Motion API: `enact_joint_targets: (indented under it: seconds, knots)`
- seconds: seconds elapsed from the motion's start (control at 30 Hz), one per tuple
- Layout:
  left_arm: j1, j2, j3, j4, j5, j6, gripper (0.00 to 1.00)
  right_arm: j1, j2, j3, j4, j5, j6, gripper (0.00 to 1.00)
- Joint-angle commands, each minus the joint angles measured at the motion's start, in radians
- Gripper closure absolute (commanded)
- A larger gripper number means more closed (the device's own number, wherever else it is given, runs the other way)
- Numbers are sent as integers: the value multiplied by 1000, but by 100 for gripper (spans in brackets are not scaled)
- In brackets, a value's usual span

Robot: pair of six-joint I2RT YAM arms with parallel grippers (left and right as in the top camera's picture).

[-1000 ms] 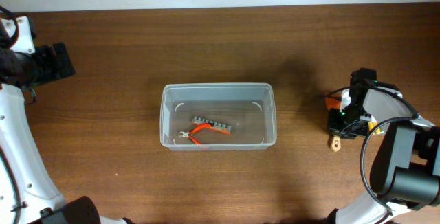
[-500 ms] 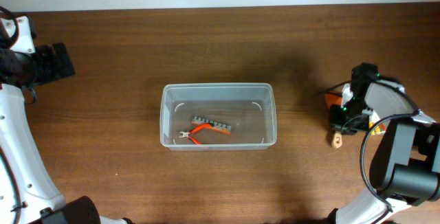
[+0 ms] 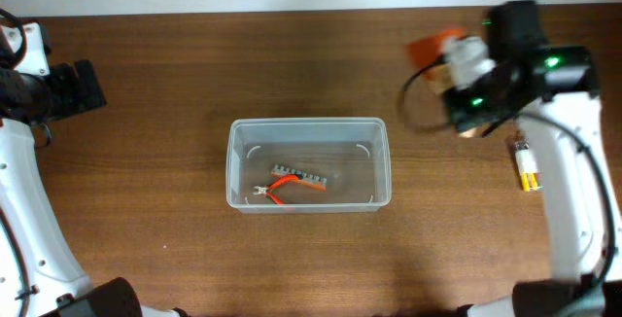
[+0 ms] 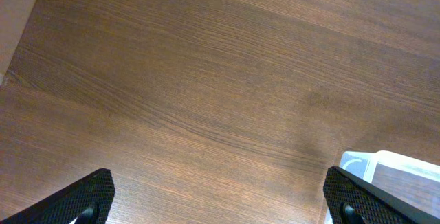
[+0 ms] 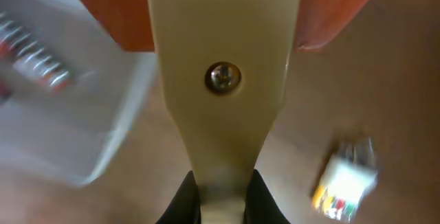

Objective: Pack container
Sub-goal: 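Carry the scraper over the container, lower it in, and release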

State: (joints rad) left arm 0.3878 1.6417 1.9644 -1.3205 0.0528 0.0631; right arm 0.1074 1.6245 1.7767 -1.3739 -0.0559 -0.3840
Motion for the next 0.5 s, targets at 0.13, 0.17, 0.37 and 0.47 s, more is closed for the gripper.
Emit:
enact_joint_targets:
  seconds: [0.13, 0.17, 0.37, 0.47]
  knots:
    - [3, -6, 0, -2, 5, 13, 1, 296, 25, -11, -28, -38, -322, 96]
    - [3, -6, 0, -2, 5, 13, 1, 319, 35, -12, -25, -38, -328, 96]
    - [3, -6, 0, -5, 5, 13, 1, 446, 143, -13, 24, -42, -346, 96]
    - [3, -6, 0, -6, 5, 13, 1, 479, 223, -13, 64, -42, -345, 96]
